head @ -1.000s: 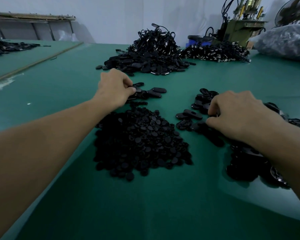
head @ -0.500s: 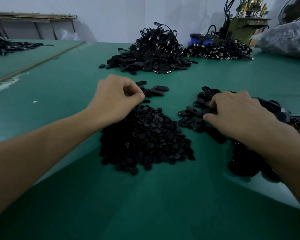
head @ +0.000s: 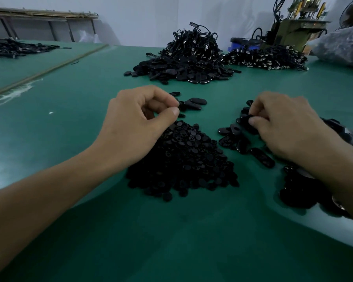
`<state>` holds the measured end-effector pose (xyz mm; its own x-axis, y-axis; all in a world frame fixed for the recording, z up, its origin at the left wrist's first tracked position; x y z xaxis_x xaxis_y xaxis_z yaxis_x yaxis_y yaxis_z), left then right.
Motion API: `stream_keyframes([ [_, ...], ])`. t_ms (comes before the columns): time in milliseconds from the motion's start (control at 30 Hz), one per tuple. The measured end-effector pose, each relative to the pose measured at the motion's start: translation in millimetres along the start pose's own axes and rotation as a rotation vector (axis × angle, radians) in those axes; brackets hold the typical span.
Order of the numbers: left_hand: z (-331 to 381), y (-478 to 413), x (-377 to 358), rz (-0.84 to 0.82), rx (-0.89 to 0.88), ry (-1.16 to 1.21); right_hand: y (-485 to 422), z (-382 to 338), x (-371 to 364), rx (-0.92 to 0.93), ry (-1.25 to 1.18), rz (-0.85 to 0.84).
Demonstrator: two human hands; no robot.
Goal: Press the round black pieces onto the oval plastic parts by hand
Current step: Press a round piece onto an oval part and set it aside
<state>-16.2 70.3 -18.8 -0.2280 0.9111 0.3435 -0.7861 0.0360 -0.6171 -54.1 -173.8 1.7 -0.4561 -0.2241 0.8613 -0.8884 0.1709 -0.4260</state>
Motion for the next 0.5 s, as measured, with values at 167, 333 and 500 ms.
stream_keyframes([
  [167, 1.0, 3.6, -1.9, -0.016, 0.002, 0.022, 3.3, -11.1, 4.1, 0.078, -0.02, 0.109],
  [333, -0.2, 7.1, -1.7, -0.047, -0.04, -0.016, 4.0, -3.6, 3.3, 0.031, 0.11, -0.025],
  [500, -0.9, 6.6, -2.0, -0.032, -0.05, -0.008, 2.3, -8.5, 5.5, 0.089, -0.174, 0.134],
])
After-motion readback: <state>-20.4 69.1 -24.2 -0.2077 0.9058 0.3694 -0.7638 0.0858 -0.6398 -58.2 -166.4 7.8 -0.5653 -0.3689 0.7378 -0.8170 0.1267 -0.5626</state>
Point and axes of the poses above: each hand's wrist, its own y-axis away from the middle knuckle, its own x-axis out of the back of the hand, z = x × y, the point moved 2 cm from there along -y, towards the middle knuckle, and after that the axes turned 9 degrees about z, right-handed, at the moved point
